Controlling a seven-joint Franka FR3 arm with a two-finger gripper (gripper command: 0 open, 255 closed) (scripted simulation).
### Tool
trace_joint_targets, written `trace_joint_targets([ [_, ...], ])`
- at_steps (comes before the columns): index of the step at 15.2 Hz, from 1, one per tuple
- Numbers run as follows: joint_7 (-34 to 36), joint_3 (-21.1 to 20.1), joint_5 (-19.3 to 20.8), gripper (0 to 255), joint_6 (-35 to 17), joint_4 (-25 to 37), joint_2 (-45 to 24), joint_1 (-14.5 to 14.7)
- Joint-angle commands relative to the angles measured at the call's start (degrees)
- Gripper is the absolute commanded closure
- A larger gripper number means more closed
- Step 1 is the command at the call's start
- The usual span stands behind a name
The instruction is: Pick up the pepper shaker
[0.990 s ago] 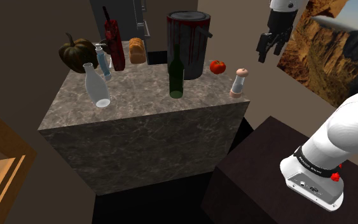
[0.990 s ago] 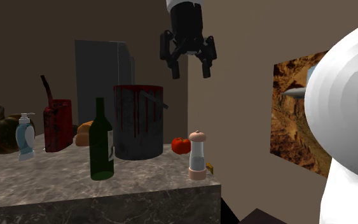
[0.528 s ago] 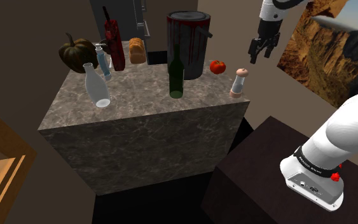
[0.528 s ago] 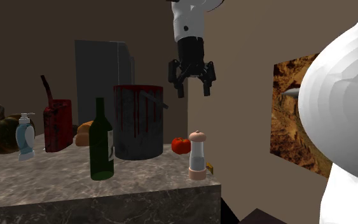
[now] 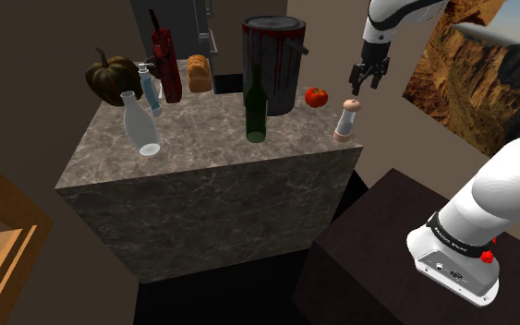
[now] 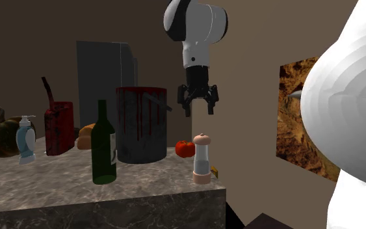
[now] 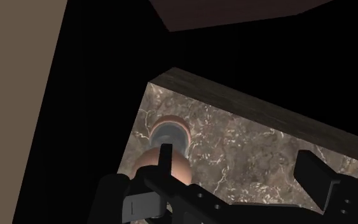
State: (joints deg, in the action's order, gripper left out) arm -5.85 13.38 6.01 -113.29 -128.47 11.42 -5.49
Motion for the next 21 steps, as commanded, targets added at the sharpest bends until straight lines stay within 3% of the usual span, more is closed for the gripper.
trace_joint_targets([
  [1,-1.65,1.12,-1.26,0,-2.07,2.77,-4.97,-0.29],
  [8,-8.02,3.50,-7.09,0,-5.66,13.90,-20.78,-2.84],
  [18,-8.70,3.21,-8.21,0,-10.94,11.68,-23.99,-3.20],
  [19,-8.66,3.19,-8.24,255,-10.87,11.84,-24.08,-3.18],
  [21,-8.66,3.20,-8.22,255,-10.85,11.82,-24.04,-3.18],
])
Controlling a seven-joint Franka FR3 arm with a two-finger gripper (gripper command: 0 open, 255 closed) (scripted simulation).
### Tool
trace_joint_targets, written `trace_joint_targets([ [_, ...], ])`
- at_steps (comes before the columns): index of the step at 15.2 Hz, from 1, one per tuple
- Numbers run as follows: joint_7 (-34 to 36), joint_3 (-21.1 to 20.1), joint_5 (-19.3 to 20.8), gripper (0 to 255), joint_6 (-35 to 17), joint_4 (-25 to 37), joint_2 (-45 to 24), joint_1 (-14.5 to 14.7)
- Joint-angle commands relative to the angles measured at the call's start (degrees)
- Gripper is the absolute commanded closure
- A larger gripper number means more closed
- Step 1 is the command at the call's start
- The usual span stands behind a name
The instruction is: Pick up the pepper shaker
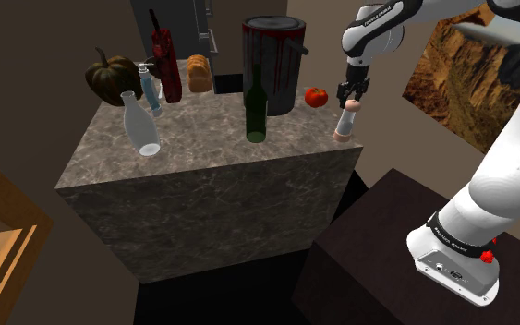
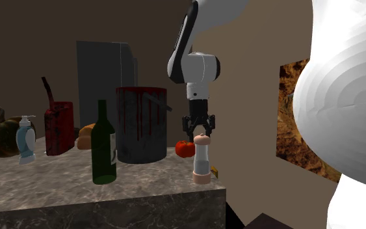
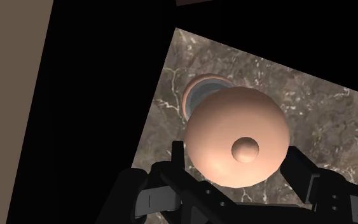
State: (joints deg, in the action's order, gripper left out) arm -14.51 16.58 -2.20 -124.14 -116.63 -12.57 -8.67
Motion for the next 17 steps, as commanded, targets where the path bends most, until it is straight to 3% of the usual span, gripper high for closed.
trace_joint_targets([
  [1,0.00,0.00,-0.01,255,-0.03,-0.07,-0.03,0.00],
  [7,-0.04,0.01,0.00,255,-0.09,-0.17,0.01,-0.02],
  [17,0.71,0.30,1.32,255,6.88,3.16,3.80,0.30],
])
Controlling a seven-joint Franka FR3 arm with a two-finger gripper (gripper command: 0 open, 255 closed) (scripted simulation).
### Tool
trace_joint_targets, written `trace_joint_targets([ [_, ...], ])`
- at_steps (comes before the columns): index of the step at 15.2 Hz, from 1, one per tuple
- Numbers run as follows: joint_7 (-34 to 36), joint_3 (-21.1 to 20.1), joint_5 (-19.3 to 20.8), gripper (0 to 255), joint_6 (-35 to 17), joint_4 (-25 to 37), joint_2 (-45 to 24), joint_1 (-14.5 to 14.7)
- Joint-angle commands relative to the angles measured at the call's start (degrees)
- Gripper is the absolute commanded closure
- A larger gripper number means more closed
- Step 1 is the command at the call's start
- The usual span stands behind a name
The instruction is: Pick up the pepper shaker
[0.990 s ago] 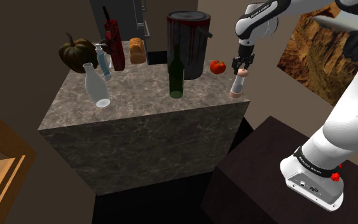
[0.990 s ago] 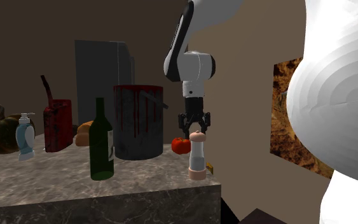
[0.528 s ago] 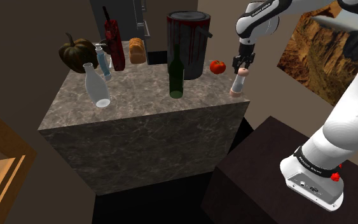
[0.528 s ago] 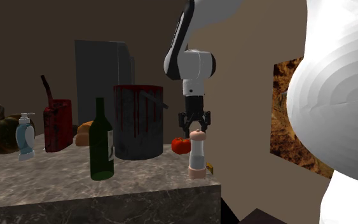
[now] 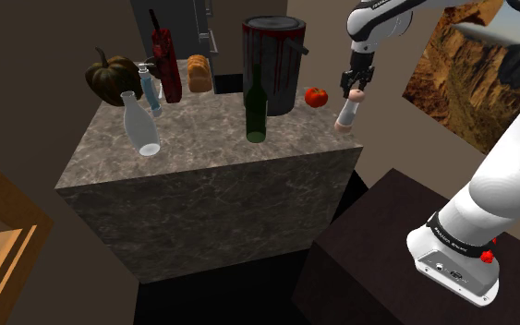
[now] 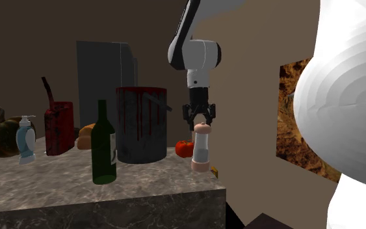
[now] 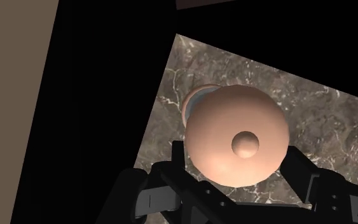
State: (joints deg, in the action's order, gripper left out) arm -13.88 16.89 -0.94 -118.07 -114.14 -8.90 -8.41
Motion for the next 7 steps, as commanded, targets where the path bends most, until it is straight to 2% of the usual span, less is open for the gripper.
trace_joint_targets([
  [1,0.13,0.01,0.16,255,1.51,1.08,0.44,0.06],
  [7,0.35,0.06,0.55,255,4.48,2.88,1.66,0.14],
])
